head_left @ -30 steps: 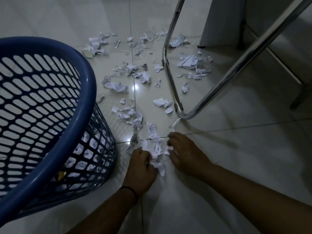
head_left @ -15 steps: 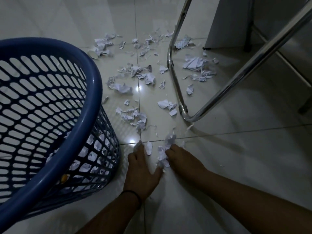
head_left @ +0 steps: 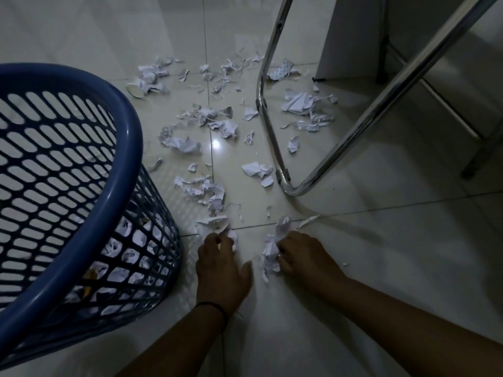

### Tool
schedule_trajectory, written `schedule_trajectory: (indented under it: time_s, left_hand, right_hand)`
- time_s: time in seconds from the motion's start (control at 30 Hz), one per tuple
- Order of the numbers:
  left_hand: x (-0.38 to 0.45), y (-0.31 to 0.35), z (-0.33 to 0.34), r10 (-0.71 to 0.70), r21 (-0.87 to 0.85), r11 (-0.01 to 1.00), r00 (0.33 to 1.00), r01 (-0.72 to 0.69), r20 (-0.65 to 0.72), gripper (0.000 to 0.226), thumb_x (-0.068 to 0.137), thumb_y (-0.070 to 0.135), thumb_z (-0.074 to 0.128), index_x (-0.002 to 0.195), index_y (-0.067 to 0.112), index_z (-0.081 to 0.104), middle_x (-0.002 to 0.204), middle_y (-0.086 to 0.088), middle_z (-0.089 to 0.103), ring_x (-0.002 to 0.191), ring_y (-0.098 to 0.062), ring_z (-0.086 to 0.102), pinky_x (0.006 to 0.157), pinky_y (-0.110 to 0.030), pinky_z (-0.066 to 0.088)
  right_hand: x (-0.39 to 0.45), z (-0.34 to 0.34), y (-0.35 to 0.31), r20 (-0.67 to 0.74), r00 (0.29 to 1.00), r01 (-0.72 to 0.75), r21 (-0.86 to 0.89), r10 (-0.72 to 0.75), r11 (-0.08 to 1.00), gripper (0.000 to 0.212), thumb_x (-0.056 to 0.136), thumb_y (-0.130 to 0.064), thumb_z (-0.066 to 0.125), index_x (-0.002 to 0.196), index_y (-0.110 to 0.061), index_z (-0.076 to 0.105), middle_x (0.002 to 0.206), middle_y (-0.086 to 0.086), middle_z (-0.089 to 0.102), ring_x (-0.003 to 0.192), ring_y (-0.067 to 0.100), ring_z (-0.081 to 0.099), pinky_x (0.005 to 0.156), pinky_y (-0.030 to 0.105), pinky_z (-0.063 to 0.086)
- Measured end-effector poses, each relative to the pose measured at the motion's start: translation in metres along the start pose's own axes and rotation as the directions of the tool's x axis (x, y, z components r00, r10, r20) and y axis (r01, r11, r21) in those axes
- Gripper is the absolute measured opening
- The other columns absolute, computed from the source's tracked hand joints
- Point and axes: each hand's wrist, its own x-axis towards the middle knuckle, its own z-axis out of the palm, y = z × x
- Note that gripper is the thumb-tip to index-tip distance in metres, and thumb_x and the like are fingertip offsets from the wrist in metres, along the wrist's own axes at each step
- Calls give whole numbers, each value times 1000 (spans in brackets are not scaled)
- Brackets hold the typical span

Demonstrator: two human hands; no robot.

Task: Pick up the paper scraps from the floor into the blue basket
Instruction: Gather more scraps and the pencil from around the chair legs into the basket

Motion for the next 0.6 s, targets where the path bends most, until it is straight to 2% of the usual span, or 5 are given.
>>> schedule_trajectory:
  time_s: [0.13, 0.3, 0.4, 0.5, 0.6]
  left_hand:
    - [0, -15, 1, 30, 18, 999, 1000, -29, -4, 92, 71, 60, 58, 145, 23, 18, 154, -7, 12, 143, -28, 7, 116, -44, 12]
    - [10, -25, 8, 57, 166, 981, 964, -102, 258, 102, 71, 78, 39, 144, 33, -16, 153, 2, -27, 142, -26, -21, 113, -57, 3]
    - [7, -20, 15, 59, 221, 967, 956, -126, 287, 80, 81, 67, 33, 147, 31, 4, 157, -2, 0, 143, -29, 0, 112, -56, 11]
    - [-5, -17, 18, 156, 156, 970, 971, -185, 181, 57, 89, 54, 33, 135, 21, 41, 140, -9, 37, 129, -30, 34, 102, -47, 34]
    - [-14, -17, 19, 242, 28, 969, 968, -244, 67, 41, 88, 44, 36, 110, 16, 57, 115, -7, 52, 104, -26, 49, 85, -39, 46]
  right_hand:
    - [-4, 0, 5, 22, 998, 55, -120, -53, 991, 22, 83, -29, 50, 101, -16, 55, 102, 8, 54, 90, 27, 53, 72, 31, 35]
    - [-7, 4, 1, 28, 999, 26, -50, -24, 998, 77, 72, -68, 46, 135, -28, 32, 141, 8, 30, 123, 27, 35, 95, 42, 36]
    - [-4, 14, -1, 157, 988, 12, -94, 3, 996, 85, 73, -79, 34, 143, -38, 13, 154, 2, 11, 138, 24, 15, 108, 48, 21]
    - [-1, 22, -2, 112, 993, 46, -192, -25, 980, 64, 83, -65, 39, 137, -31, 30, 146, 8, 28, 128, 28, 30, 100, 43, 30]
    - [1, 22, -4, 86, 993, 98, -242, -79, 965, 51, 85, -51, 51, 127, -21, 47, 127, 10, 48, 110, 29, 47, 86, 38, 41]
